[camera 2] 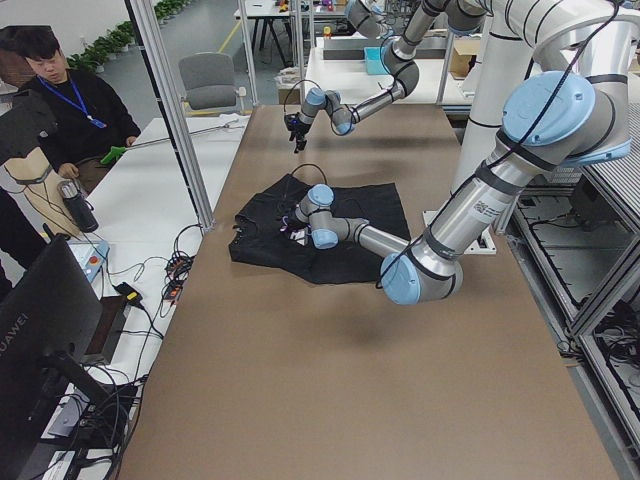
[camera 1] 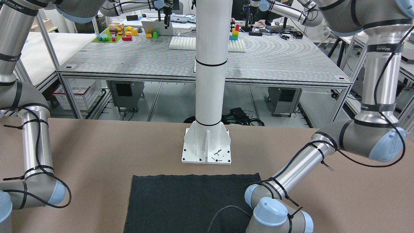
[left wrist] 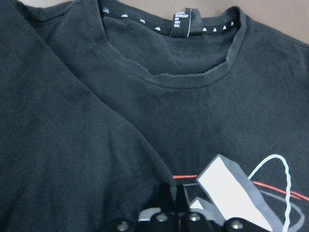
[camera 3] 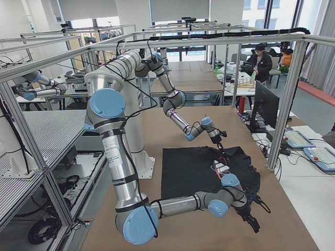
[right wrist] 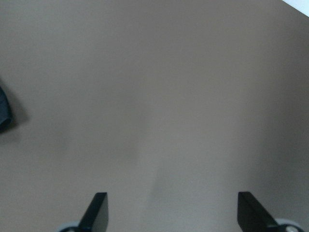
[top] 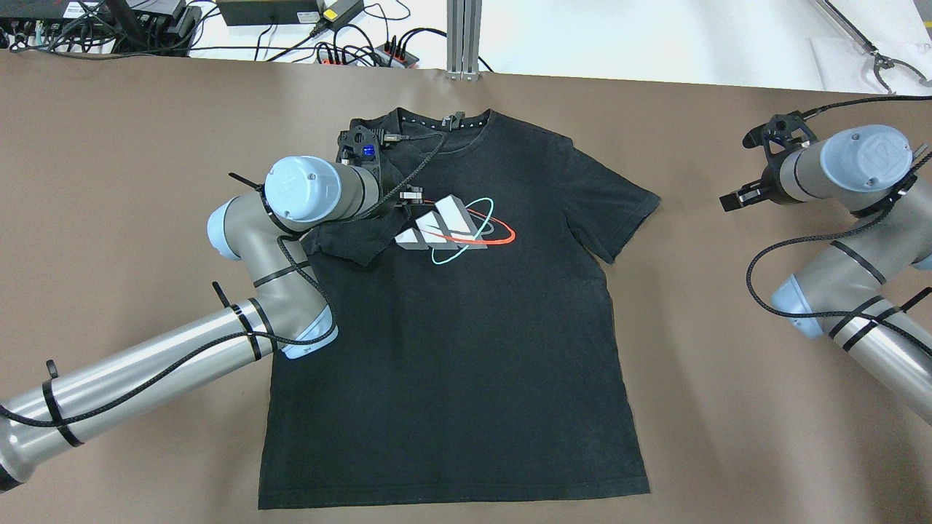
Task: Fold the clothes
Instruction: 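Fold the grasped sleeve inward over the shirt's chest with the left gripper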
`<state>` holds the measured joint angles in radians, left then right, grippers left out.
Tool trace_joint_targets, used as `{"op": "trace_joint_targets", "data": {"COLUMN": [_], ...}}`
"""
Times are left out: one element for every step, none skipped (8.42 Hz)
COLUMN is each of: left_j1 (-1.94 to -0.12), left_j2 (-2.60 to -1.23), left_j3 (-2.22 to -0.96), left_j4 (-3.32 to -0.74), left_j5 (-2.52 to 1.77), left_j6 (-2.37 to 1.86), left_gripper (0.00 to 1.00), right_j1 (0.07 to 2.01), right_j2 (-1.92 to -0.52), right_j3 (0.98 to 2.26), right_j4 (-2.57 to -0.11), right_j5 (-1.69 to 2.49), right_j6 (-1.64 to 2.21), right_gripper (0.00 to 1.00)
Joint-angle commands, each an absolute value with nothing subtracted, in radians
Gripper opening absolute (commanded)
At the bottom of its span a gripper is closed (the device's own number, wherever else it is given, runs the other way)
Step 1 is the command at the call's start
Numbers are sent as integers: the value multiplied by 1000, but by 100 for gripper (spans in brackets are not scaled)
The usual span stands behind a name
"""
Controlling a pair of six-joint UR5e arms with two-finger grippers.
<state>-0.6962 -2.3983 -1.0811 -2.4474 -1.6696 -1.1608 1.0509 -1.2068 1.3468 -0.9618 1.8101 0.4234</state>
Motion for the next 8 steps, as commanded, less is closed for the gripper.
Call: {"op": "trace_joint_targets", "data": {"left_j1": [-681,-675,-675,-676,-678,-680,-681,-683], "left_j2": [-2398,-2398,-2401,-2407,-2411,-2411,-2410,-2408], "left_j3": [-1060,-1061,-1093,-1112,-1115,-1123,-1127,-1127], "left_j4": [-2450,-2459,-2459,-2456,-2457,-2457,-2457,-2457], "left_j5": [-1634,-1626,-1634,-1637,-1637,-1637,-1637,-1644], "left_j6": [-1147,-1147,-1153,-1155,-1160,-1161,-1160,-1160], "left_gripper": [42,94,94,95,95,95,95,95], "right_j1": [1051,1051,1051,1049,1048,1039,1034,1008], "right_j2": [-1206,-1206,-1204,-1198,-1177,-1151,-1117,-1085], "right_j3": [1348,1348,1348,1347,1344,1333,1315,1293], "right_j4": [-962,-962,-962,-963,-965,-965,-965,-965], "right_j5": [1810,1810,1810,1810,1810,1815,1818,1821], "right_j6": [423,423,423,437,522,567,601,680], "right_gripper": [94,94,94,94,94,94,94,93]}}
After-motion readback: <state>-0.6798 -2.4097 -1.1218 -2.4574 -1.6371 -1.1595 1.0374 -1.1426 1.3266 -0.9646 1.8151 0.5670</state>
